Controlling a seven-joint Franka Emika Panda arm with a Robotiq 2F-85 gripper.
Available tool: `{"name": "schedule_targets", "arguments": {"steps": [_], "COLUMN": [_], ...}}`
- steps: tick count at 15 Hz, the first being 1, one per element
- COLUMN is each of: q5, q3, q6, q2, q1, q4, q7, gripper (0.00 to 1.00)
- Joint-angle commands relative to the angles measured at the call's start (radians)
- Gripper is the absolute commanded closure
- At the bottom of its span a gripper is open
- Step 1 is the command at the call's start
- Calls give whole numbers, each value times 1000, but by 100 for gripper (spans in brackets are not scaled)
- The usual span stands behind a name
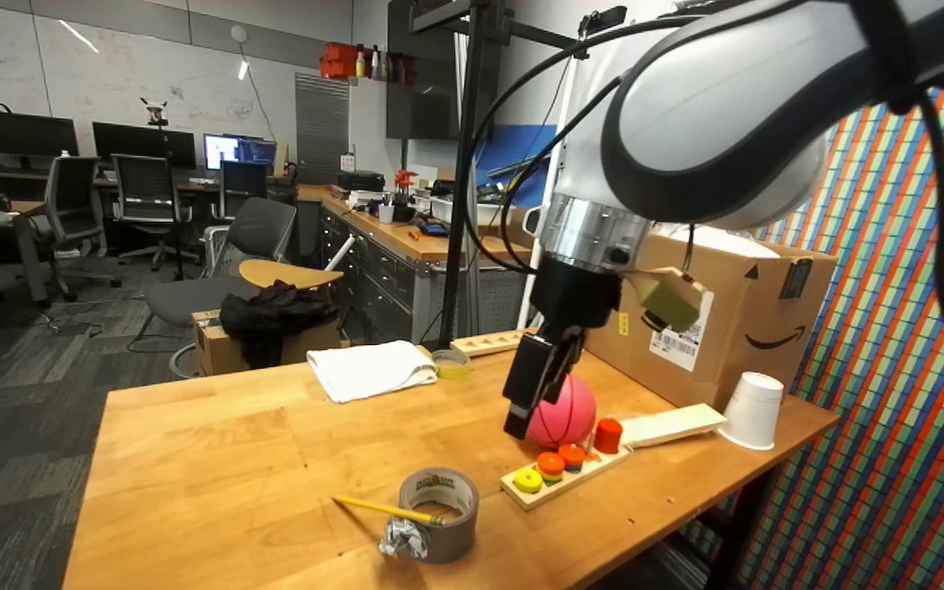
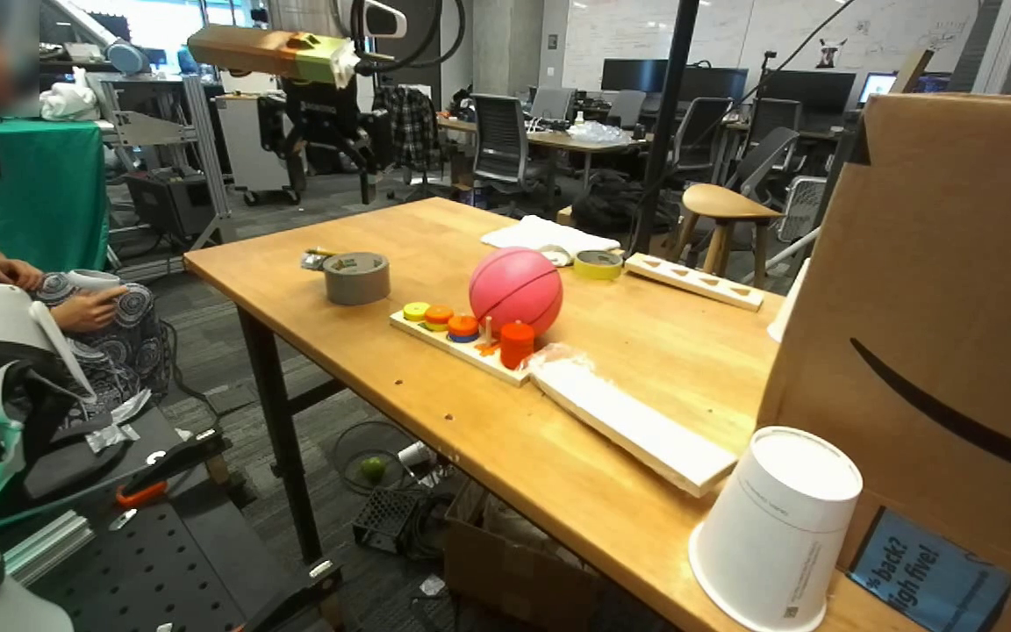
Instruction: Push the ball to the right
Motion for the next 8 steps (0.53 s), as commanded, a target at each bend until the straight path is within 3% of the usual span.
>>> {"name": "schedule_targets", "arguments": {"steps": [1, 8], "q5": [21, 28], "q3": [28, 57], "q6": [23, 30], "q2": [169, 369], "q1": [9, -24], "q4": [136, 267], "q7": [-10, -47], "gripper": [0, 0]}}
